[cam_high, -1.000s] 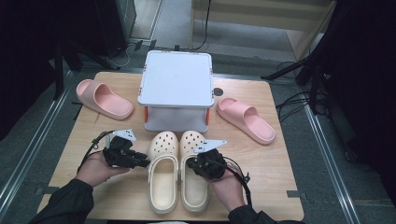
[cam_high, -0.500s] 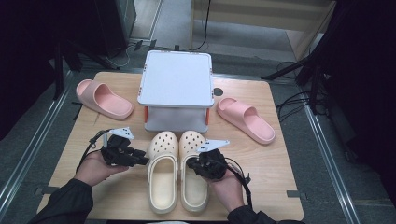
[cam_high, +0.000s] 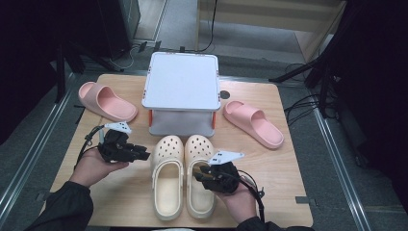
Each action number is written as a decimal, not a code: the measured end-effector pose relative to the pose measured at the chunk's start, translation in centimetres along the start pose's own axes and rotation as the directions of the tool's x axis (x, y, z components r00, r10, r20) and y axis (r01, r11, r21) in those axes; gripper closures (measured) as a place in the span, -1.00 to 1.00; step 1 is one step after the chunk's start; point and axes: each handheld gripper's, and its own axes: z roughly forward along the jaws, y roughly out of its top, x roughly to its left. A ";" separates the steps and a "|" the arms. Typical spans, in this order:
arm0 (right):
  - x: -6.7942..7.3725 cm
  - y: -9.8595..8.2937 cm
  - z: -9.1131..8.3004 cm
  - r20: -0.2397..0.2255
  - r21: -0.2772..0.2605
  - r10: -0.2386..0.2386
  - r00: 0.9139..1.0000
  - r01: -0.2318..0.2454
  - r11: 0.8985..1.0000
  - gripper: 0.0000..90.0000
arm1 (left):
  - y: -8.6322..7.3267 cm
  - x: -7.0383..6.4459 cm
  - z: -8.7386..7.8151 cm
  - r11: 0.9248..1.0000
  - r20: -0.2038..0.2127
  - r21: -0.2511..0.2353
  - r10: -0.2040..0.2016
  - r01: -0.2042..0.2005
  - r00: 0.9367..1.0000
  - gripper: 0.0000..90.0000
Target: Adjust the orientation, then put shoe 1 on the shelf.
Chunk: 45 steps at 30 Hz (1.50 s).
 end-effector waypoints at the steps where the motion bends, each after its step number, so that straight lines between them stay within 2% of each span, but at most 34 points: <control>1: 0.1 -0.1 -0.2 -0.003 -0.009 0.004 1.000 -0.004 1.000 0.39 | 0.3 -0.1 -0.1 1.000 -0.001 0.000 0.005 -0.005 1.000 0.50; 4: 0.6 -0.3 -0.4 0.001 -0.021 0.005 1.000 -0.005 1.000 0.30 | 1.1 -0.4 -0.3 1.000 -0.003 -0.004 0.023 -0.023 1.000 0.55; 9: 0.8 -0.3 -0.5 -0.015 -0.035 0.026 1.000 -0.027 0.999 0.27 | 2.3 -0.5 -0.6 0.999 -0.006 -0.006 0.038 -0.038 0.999 0.59; 12: 1.1 -0.1 -0.7 -0.034 -0.058 0.043 0.998 -0.045 0.997 0.18 | 3.8 -0.5 -1.3 0.998 -0.002 -0.027 0.048 -0.048 0.999 0.63; 17: 1.4 -0.2 -0.6 -0.022 -0.068 0.074 0.997 -0.075 0.995 -0.04 | 6.2 -0.5 -2.1 0.996 -0.017 -0.040 0.078 -0.079 0.997 0.67; 18: 1.4 -0.2 -0.6 -0.022 -0.068 0.074 0.997 -0.075 0.995 -0.04 | 6.2 -0.5 -2.1 0.996 -0.017 -0.040 0.078 -0.079 0.997 0.68; 19: 1.4 -0.2 -0.5 -0.033 -0.080 0.101 0.994 -0.104 0.991 -0.10 | 7.2 -0.6 -2.4 0.995 -0.024 -0.044 0.090 -0.091 0.996 0.68; 20: 1.5 -0.2 -0.4 -0.033 -0.087 0.105 0.994 -0.108 0.990 -0.12 | 7.6 -0.6 -2.6 0.994 -0.027 -0.050 0.097 -0.098 0.995 0.68; 25: 2.2 -0.1 0.1 -0.004 -0.100 0.098 0.995 -0.098 0.990 -0.18 | 9.8 -0.5 -3.1 0.991 -0.047 -0.061 0.116 -0.119 0.992 0.69; 26: 2.2 -0.1 0.1 -0.004 -0.100 0.098 0.995 -0.098 0.990 -0.18 | 9.8 -0.5 -3.1 0.991 -0.047 -0.061 0.116 -0.119 0.992 0.71; 27: 2.4 -0.2 0.2 0.008 -0.101 0.097 0.995 -0.095 0.990 -0.18 | 10.5 -0.3 -3.2 0.991 -0.050 -0.065 0.117 -0.120 0.992 0.72; 31: 2.6 -0.4 0.4 0.036 -0.098 0.104 0.994 -0.100 0.990 -0.19 | 12.0 0.4 -3.4 0.991 -0.062 -0.063 0.118 -0.122 0.991 0.74; 32: 2.6 -0.4 0.4 0.036 -0.098 0.104 0.994 -0.100 0.990 -0.19 | 12.0 0.4 -3.4 0.991 -0.062 -0.063 0.118 -0.122 0.991 0.74; 33: 2.7 -0.4 0.6 0.042 -0.096 0.110 0.993 -0.106 0.990 -0.16 | 12.7 0.6 -3.3 0.990 -0.066 -0.068 0.122 -0.126 0.990 0.74; 38: 3.2 -0.4 1.4 0.050 -0.092 0.128 0.991 -0.123 0.988 -0.21 | 14.4 1.1 -2.9 0.989 -0.083 -0.057 0.133 -0.138 0.988 0.74; 40: 3.2 -0.4 1.7 0.049 -0.094 0.132 0.990 -0.126 0.987 -0.23 | 14.6 1.2 -2.7 0.989 -0.082 -0.062 0.130 -0.135 0.988 0.74; 43: 3.2 -0.1 2.6 0.055 -0.099 0.177 0.983 -0.171 0.980 -0.26 | 15.1 1.8 -2.2 0.989 -0.084 -0.063 0.127 -0.133 0.988 0.74; 44: 3.3 0.0 2.8 0.060 -0.103 0.179 0.982 -0.172 0.980 -0.29 | 15.2 2.1 -2.1 0.990 -0.078 -0.062 0.124 -0.129 0.989 0.75; 45: 3.3 0.2 3.0 0.071 -0.106 0.179 0.981 -0.171 0.980 -0.30 | 15.2 2.6 -1.7 0.991 -0.089 -0.054 0.116 -0.121 0.989 0.76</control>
